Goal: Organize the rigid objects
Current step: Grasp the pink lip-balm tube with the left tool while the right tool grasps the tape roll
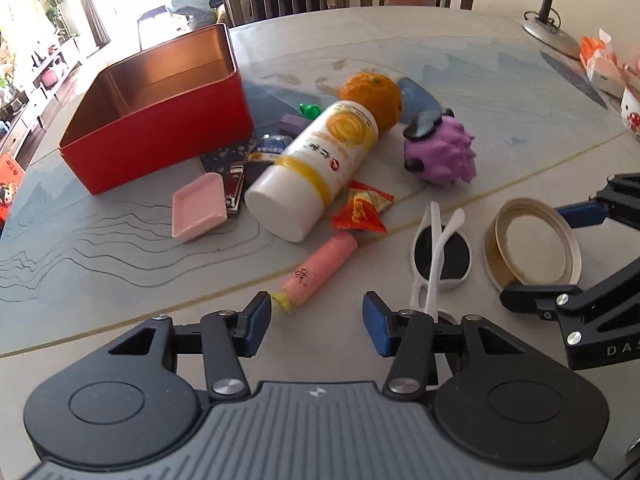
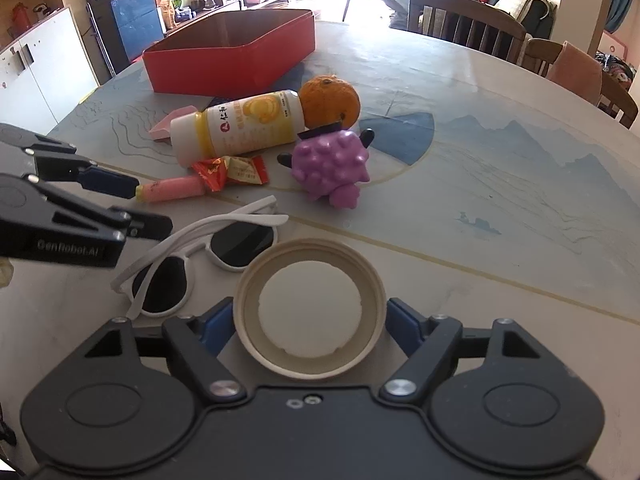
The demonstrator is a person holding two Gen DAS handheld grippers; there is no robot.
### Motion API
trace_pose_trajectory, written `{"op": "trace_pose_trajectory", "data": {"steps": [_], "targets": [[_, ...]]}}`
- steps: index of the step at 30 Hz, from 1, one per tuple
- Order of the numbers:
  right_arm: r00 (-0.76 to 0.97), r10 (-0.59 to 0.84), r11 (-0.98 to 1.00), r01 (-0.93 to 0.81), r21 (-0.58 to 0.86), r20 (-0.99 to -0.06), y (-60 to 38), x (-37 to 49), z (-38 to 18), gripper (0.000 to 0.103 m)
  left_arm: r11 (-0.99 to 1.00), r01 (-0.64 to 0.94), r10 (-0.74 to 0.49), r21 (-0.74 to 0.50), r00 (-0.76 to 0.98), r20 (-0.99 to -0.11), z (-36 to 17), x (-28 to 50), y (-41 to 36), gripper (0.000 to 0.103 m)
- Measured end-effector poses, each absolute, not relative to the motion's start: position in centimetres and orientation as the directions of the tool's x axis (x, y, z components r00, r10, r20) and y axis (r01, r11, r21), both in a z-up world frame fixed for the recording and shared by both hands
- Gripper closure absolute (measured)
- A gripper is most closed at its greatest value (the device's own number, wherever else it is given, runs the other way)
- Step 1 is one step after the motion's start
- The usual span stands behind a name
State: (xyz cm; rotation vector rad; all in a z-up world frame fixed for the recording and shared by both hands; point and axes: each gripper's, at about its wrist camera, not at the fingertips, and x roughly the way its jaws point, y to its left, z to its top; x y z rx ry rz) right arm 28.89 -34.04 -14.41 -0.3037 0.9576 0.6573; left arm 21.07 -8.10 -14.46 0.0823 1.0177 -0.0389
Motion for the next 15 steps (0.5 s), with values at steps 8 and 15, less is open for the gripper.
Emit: {"op": "trace_pose_trajectory", "data": {"steps": [8,15], "targets": [[0.391,0.399,0.76,-0.647,0.06,-0.829,-34.3,29.0,-14.5,0.024,0.994,0.092,-0.006,0.052,0.539,-0.842,-14.3,22.3,-7.6,0.053],[0.389,0.408,0.754,-0.653,0.065,-0.826,-34.5,29.0,-14.5,0.024,0.995,0.099,-0.03,0.027,0.53,-0.848,-15.0,23.7,-7.2,0.054]]}}
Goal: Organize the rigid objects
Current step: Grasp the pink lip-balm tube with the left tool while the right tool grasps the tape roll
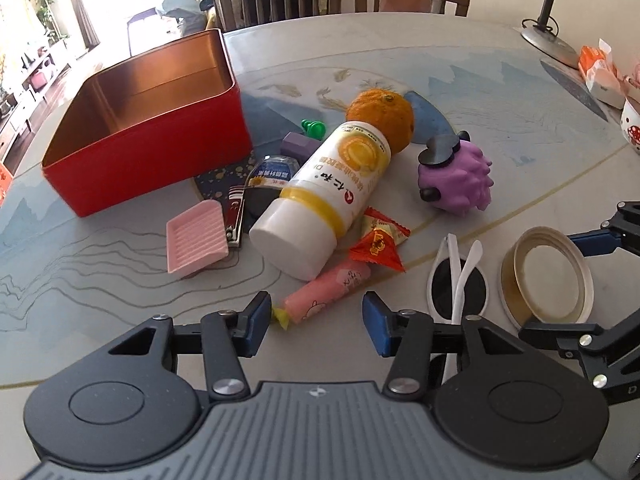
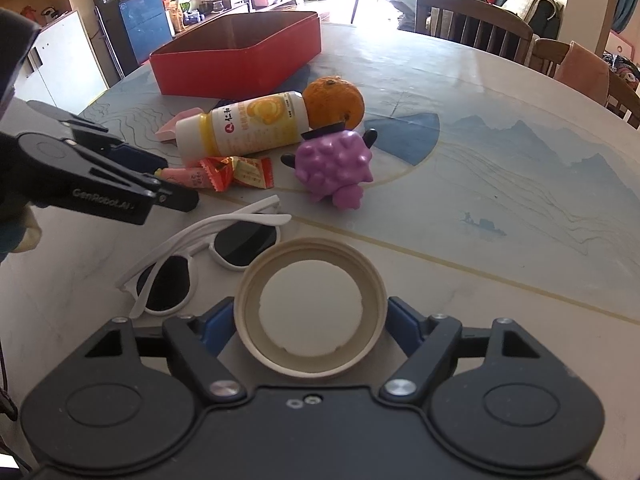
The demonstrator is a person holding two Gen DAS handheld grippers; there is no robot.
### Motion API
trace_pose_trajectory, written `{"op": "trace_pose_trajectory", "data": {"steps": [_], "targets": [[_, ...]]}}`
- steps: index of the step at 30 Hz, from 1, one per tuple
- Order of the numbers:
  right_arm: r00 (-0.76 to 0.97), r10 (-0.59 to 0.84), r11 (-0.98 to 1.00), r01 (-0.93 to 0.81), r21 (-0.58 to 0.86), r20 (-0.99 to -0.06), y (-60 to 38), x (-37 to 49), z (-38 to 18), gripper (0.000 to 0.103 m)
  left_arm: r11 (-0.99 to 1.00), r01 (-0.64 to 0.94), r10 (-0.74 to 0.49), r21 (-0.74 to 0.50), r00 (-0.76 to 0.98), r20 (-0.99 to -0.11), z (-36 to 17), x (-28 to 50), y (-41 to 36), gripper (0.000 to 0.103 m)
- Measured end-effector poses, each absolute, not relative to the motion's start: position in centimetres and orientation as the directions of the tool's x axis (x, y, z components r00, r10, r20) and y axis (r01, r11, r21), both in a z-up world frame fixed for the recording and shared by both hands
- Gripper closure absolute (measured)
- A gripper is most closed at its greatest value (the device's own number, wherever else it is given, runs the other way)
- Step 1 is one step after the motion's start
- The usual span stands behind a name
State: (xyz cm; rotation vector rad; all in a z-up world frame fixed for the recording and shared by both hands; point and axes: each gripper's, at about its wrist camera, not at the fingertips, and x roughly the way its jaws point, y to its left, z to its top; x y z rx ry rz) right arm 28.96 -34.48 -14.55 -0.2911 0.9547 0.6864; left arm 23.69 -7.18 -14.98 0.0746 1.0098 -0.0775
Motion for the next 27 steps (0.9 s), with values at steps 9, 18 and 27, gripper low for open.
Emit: {"op": "trace_pose_trajectory", "data": {"steps": [9,18,27], "targets": [[0.392,0.415,0.751,-0.657,0.065,-0.821,-34.8,28.5,-14.4,0.027,0.995,0.099,-0.038,0.018,0.536,-0.843,-14.8,23.3,-7.9,0.083],[0.377,0.427,0.745,-0.662,0.083,-0.822,-35.4,28.0,-14.3,0.027,0.993,0.122,-0.073,-0.011,0.517,-0.853,-14.1,21.5,-9.3,0.087],[0.373,0.433,0.739,-0.668,0.087,-0.821,-35.6,28.0,-14.4,0.027,0.99,0.139,-0.069,0.001,0.502,-0.862,-14.3,22.4,-9.8,0.087]]}}
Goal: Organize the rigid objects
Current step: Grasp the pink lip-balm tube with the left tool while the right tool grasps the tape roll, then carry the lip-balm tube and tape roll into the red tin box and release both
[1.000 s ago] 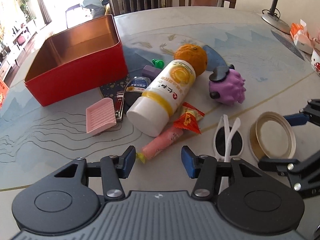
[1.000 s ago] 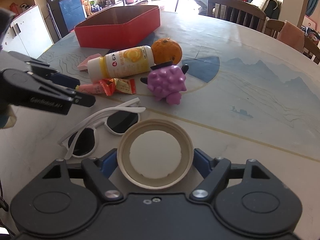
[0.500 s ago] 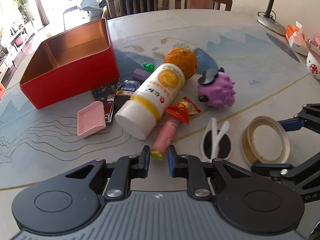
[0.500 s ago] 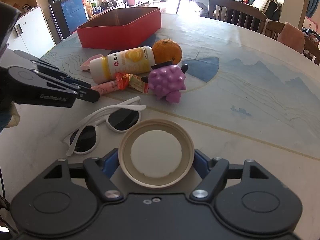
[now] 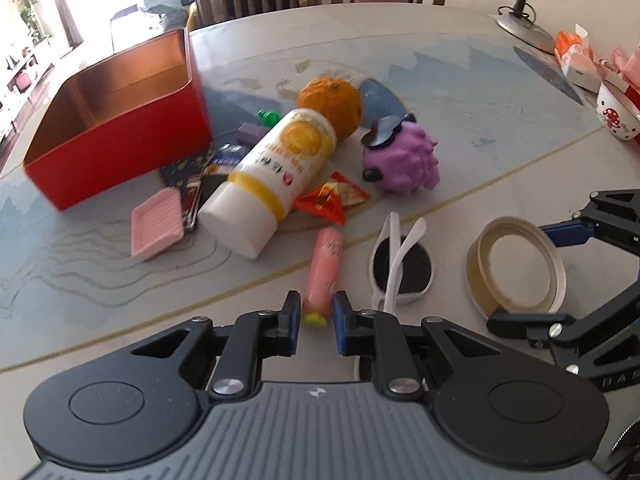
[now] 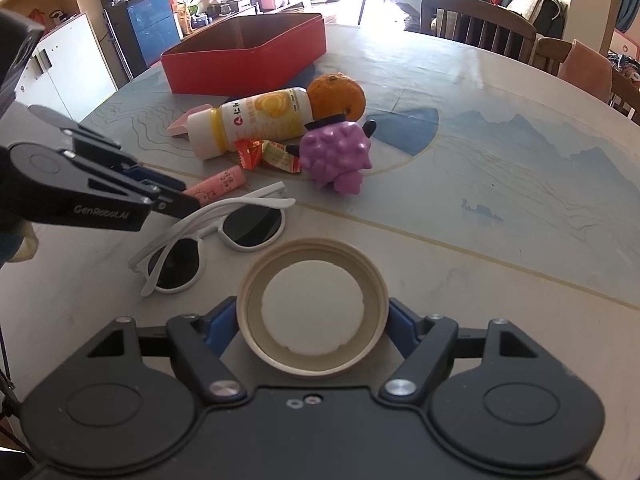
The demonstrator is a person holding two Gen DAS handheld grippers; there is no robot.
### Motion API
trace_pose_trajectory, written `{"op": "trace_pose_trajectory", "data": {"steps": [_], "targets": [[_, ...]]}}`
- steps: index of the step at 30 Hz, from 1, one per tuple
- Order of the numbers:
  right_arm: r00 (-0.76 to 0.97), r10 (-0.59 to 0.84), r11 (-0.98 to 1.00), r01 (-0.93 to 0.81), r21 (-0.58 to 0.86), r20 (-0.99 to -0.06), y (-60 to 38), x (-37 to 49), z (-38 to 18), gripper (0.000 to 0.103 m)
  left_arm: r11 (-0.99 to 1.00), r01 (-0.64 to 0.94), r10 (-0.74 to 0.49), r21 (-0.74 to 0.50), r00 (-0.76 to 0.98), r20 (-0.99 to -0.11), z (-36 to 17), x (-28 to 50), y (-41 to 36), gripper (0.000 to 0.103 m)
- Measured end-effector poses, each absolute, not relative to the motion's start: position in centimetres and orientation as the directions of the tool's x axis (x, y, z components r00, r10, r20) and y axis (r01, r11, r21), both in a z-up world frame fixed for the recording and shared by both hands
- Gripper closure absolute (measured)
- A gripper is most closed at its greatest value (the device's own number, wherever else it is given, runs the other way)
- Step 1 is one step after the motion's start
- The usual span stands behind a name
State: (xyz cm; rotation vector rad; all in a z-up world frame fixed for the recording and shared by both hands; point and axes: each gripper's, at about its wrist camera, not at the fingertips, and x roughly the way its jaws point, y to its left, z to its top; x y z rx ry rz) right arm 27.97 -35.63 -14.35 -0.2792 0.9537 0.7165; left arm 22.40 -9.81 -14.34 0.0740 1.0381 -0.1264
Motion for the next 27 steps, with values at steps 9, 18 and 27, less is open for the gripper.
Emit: {"op": "trace_pose_trajectory", "data": {"steps": [9,18,27], "targets": [[0.392,0.433,0.746,-0.661,0.079,-0.812,-35.9,28.0,-14.0,0.027,0.994,0.108,-0.064,-0.009,0.51,-0.858,-14.6,23.7,-10.0,0.088],[0.403,0.472,0.696,-0.716,0.05,-0.784,-34.9,28.6,-10.4,0.027,1.0,0.014,-0.028,-0.025,0.546,-0.837,-11.8,22.4,-8.8,0.088],[0.439,0.516,0.65,-0.76,0.002,-0.735,-31.4,32.1,-4.5,0.027,0.997,-0.042,-0.023,-0.061,0.605,-0.796,-7.0,23.1,-5.0,0.088]]}}
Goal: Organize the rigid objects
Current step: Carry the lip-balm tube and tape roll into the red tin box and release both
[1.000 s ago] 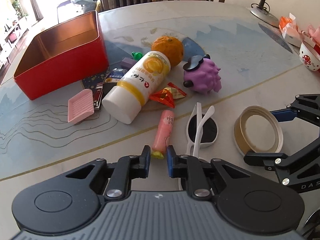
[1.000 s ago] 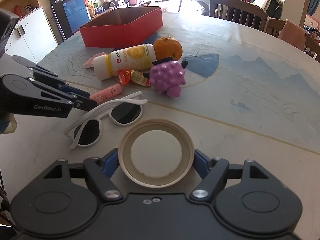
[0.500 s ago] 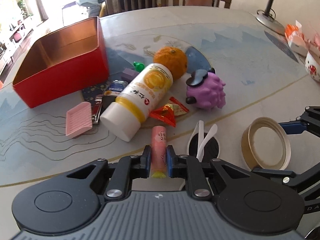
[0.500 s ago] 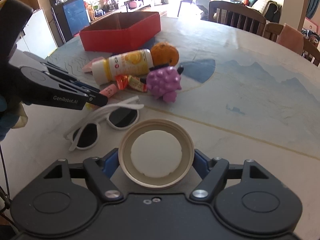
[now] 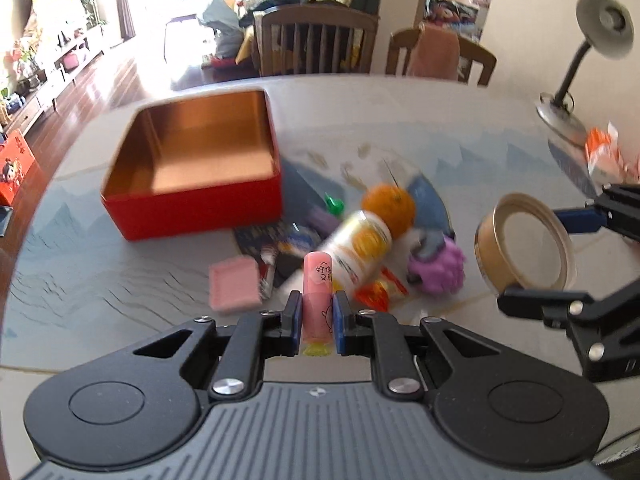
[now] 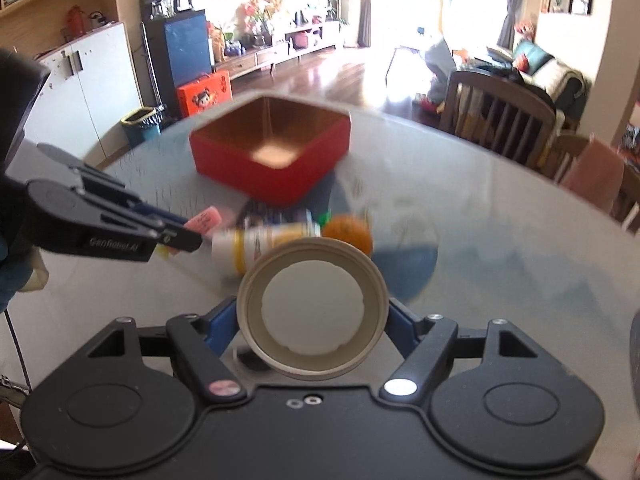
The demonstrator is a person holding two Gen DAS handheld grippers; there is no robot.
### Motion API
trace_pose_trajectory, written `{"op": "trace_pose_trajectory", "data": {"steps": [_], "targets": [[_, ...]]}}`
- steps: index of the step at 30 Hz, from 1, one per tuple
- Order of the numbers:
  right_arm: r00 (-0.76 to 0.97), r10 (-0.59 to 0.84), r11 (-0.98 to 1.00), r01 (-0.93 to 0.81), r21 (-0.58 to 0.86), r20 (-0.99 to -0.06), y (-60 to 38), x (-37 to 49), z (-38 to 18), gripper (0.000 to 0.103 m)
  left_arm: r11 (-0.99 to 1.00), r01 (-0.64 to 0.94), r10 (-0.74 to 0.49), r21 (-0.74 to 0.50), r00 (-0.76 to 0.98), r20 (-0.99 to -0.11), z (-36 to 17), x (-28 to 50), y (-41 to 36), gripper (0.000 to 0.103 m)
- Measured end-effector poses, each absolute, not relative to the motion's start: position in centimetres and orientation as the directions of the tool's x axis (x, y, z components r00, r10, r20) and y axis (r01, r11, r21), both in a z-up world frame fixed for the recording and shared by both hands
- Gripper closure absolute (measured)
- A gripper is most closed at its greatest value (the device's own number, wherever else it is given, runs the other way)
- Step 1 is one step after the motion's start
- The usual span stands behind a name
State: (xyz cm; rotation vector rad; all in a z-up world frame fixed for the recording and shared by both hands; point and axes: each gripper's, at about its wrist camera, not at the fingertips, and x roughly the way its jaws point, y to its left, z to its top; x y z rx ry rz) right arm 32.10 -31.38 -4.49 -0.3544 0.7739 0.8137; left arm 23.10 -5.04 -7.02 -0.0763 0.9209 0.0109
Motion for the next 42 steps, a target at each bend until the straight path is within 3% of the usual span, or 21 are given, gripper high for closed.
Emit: {"op": "trace_pose_trajectory", "data": {"steps": [14,28,42], "targets": [[0.459,0.514,0.647,-0.762,-0.024,-0.725,-21.5,37.7,-1.1,0.027,0.988,-0.117,-0.003,-0.099,0.631,-0.775,-4.1,28.3,5.4,0.088],[0.433,0.46,0.667,-0.745,-0.02,-0.775,-12.0,42.7,-5.1,0.027,0.994,-0.068,-0.025,-0.089,0.643,-0.765,-5.3,37.2,12.0,0.088],[0.371,0.368,0.634,-0.771,-0.062,-0.853,-6.9,45.4,-10.4,0.028,0.997,0.003,-0.069,-0.08,0.547,-0.835,-11.0,44.5,13.3,0.088]]}}
